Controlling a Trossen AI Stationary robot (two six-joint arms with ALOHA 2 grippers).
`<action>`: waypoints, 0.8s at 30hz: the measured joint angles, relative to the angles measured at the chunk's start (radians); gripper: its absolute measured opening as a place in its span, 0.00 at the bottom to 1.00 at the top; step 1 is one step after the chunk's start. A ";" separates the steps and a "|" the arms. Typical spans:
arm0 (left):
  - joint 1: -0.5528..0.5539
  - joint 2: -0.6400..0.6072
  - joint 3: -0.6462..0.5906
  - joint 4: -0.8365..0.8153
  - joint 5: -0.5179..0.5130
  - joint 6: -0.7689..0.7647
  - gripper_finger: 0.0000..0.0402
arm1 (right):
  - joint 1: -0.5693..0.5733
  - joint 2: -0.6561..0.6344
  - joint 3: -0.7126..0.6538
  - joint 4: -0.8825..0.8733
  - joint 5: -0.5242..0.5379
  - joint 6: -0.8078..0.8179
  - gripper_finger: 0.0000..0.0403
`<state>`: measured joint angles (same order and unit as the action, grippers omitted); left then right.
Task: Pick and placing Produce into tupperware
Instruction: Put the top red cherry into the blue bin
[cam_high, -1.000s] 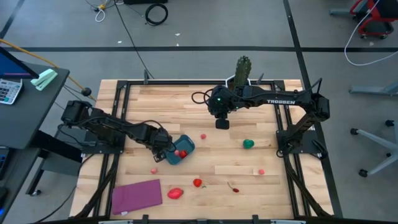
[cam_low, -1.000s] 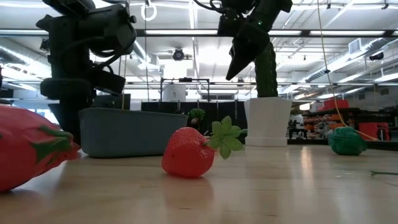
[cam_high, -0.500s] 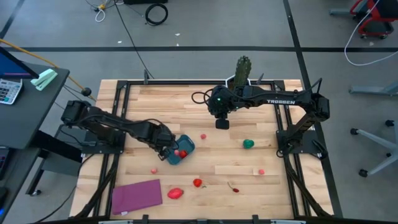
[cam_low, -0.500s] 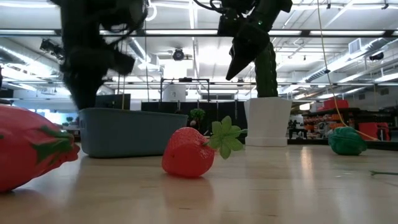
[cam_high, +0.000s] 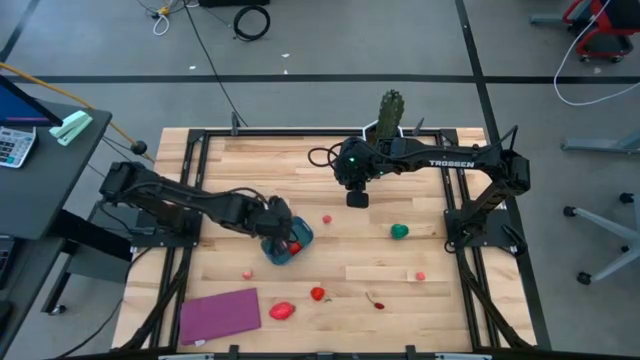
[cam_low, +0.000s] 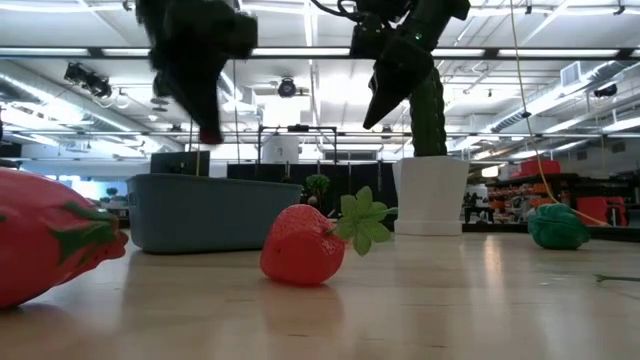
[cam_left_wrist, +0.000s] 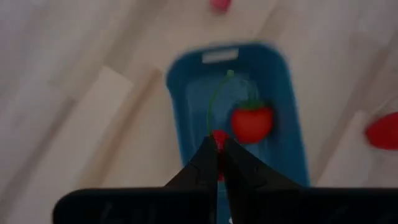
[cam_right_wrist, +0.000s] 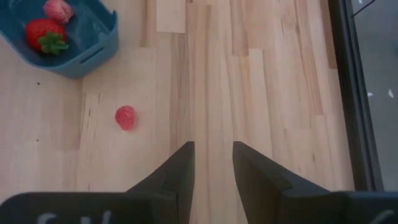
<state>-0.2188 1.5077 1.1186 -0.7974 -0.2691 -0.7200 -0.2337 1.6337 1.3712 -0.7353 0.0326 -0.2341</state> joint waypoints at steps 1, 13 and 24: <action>-0.002 0.004 -0.028 0.013 0.020 -0.009 0.03 | 0.000 0.000 0.000 0.000 0.000 0.002 0.29; -0.022 0.066 -0.177 0.218 0.177 -0.057 0.11 | 0.000 0.000 0.000 0.007 0.000 0.004 0.29; -0.027 0.064 -0.176 0.247 0.225 -0.029 0.25 | 0.000 0.000 0.000 0.010 0.000 0.004 0.29</action>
<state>-0.2456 1.5719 0.9424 -0.5505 -0.0436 -0.7485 -0.2337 1.6341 1.3714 -0.7258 0.0329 -0.2302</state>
